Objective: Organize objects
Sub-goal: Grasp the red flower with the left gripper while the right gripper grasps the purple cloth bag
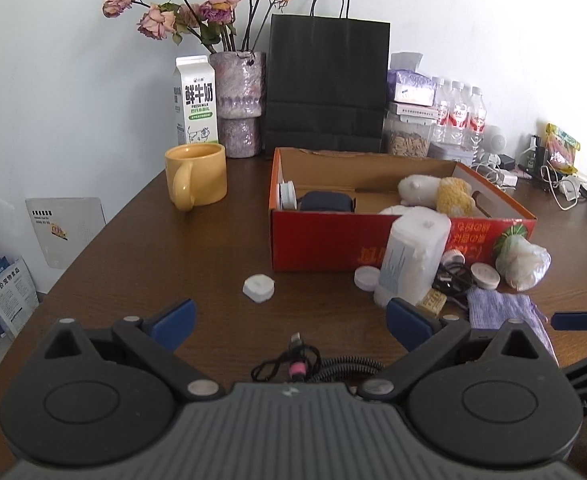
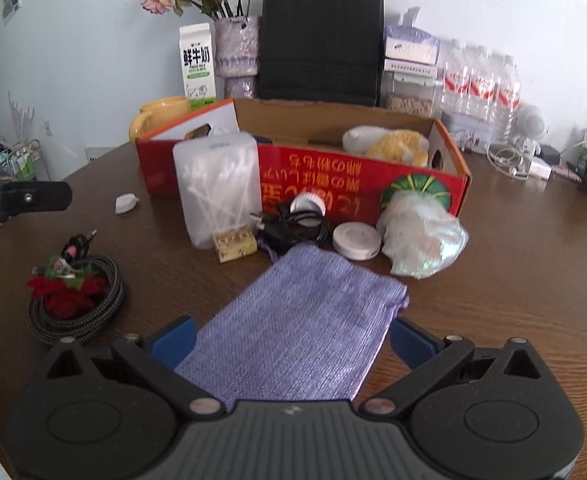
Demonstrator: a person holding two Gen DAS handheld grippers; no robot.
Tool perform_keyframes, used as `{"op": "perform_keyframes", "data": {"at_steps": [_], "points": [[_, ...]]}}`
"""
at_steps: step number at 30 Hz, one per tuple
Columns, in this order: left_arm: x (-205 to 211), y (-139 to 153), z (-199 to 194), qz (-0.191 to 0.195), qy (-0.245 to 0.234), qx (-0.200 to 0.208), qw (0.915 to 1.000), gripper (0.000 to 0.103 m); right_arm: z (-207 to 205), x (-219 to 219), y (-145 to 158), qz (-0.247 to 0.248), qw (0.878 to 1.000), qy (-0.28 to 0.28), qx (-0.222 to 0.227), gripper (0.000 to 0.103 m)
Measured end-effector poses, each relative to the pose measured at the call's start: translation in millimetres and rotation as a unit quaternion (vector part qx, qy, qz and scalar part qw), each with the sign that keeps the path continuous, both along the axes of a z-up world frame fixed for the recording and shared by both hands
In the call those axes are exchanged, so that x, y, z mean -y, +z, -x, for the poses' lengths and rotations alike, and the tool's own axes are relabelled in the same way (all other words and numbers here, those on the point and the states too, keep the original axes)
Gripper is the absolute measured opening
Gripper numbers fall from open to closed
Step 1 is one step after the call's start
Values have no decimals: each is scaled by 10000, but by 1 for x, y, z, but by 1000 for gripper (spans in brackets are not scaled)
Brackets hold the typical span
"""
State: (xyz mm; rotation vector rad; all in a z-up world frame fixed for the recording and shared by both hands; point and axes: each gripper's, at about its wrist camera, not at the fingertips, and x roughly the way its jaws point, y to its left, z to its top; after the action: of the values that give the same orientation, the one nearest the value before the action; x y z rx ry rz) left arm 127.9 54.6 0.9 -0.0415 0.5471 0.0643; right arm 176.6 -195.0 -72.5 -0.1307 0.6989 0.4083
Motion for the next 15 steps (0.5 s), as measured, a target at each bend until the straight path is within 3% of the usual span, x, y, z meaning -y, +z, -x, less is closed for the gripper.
{"op": "perform_keyframes", "data": {"at_steps": [15], "points": [[8,-18,10,43,-110,-273,9996,103,-14,1,-14,-73,9999,106,3,103]]}}
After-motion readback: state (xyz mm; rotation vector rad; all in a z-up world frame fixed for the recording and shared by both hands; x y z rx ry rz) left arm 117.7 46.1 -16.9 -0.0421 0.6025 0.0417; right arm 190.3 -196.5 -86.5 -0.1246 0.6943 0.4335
